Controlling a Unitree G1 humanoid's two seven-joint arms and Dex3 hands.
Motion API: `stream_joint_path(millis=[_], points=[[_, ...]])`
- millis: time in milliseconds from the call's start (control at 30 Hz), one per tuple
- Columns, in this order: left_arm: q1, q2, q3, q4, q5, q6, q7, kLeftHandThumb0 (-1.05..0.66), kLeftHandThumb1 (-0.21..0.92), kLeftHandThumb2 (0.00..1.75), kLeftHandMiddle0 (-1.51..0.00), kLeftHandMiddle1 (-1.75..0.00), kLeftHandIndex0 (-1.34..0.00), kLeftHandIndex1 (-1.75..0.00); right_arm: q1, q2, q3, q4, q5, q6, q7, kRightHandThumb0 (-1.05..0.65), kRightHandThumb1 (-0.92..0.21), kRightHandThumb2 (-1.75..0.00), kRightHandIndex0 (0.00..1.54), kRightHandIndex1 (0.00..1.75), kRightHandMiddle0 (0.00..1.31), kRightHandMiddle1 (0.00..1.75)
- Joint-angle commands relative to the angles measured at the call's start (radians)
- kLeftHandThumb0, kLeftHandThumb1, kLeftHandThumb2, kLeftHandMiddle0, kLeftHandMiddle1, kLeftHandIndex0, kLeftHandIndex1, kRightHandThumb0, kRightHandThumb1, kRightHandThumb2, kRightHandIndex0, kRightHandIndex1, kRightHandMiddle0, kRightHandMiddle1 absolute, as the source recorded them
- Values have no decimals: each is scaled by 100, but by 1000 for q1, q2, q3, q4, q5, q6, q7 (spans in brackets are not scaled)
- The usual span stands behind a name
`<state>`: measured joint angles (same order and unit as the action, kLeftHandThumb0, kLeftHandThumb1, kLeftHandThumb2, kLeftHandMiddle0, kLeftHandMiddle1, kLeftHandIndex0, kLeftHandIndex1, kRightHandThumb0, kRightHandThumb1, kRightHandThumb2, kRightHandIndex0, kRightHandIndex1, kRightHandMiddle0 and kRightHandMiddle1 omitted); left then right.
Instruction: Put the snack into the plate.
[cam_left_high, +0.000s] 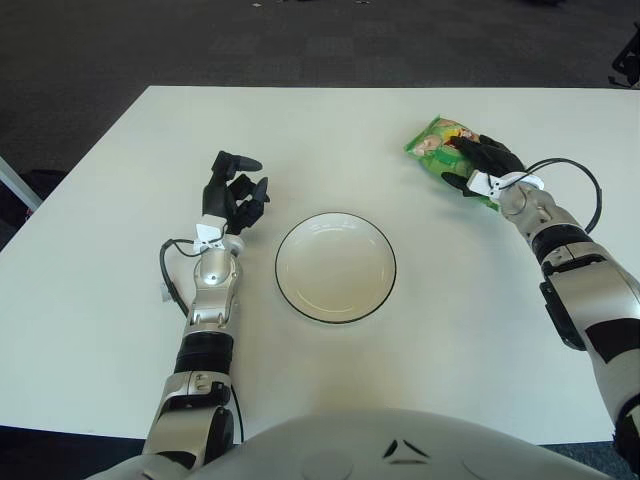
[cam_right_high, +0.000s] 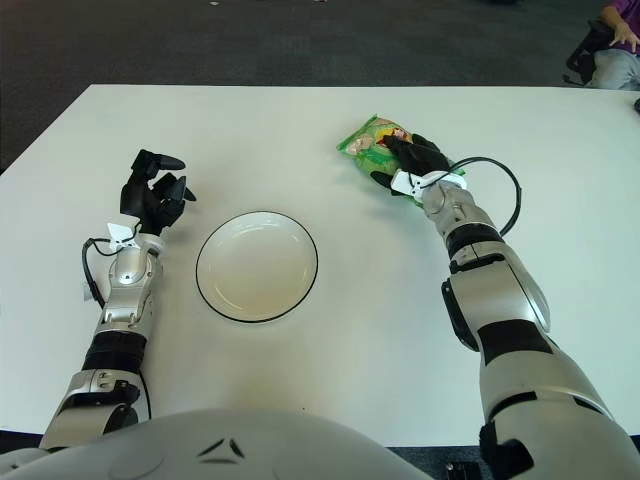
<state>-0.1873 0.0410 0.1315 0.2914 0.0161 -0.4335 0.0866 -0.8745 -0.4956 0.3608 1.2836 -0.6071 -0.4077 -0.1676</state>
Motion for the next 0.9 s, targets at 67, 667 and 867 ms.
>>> stream_joint_path(millis=[67, 667, 867], points=[[-3, 9, 3, 0, 8, 6, 11, -36, 92, 33, -81, -167, -40, -155, 65, -1, 23, 27, -7, 3, 37, -93, -92, -78, 3, 0, 61, 14], [-11, 11, 5, 17, 7, -15, 10, -36, 92, 33, -81, -169, -41, -154, 92, 31, 49, 19, -25, 132, -235, -55, -91, -7, 65, 31, 83, 75], [-10, 10, 3, 18, 8, -20, 10, -36, 92, 33, -81, -169, -41, -154, 94, 37, 57, 24, -28, 162, -293, -41, -92, -2, 39, 119, 76, 112]])
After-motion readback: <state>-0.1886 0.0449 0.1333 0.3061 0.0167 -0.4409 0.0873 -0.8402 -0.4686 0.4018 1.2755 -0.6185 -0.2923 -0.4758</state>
